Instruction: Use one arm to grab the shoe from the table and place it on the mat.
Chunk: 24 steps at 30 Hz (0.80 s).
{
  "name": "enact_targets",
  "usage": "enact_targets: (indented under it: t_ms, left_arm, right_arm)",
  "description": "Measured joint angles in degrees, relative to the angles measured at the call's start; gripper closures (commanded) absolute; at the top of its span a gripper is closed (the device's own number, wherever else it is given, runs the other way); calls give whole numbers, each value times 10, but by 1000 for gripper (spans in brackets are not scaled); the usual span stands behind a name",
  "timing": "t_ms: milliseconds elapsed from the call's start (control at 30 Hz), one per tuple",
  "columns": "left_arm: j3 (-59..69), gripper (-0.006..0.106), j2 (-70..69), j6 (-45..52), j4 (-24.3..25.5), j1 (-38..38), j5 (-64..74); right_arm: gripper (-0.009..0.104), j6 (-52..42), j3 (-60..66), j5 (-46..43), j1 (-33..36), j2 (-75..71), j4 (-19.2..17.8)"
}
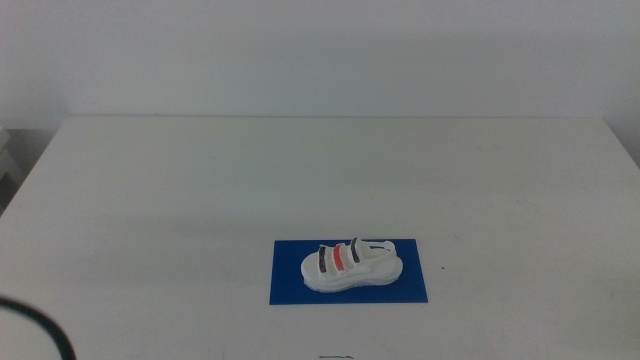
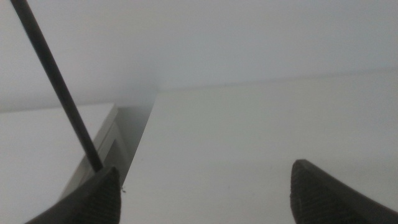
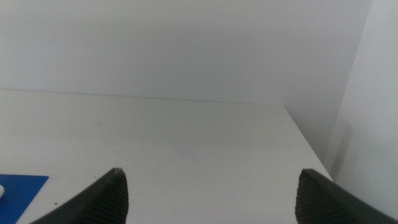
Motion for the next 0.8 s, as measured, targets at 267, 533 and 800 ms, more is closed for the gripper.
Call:
enact_targets:
  t_ms: [267,533,800]
  left_arm:
    - [112,7,-69,-39,-13,0,-50]
    - [199,7,-140,-42,-14,0,-66]
    - [210,7,-147,-43,-25,0,-62]
  right_arm:
    - [1,0,0,0,0,0,0]
    - [1,0,0,0,0,0,0]
    - [1,0,0,0,0,0,0]
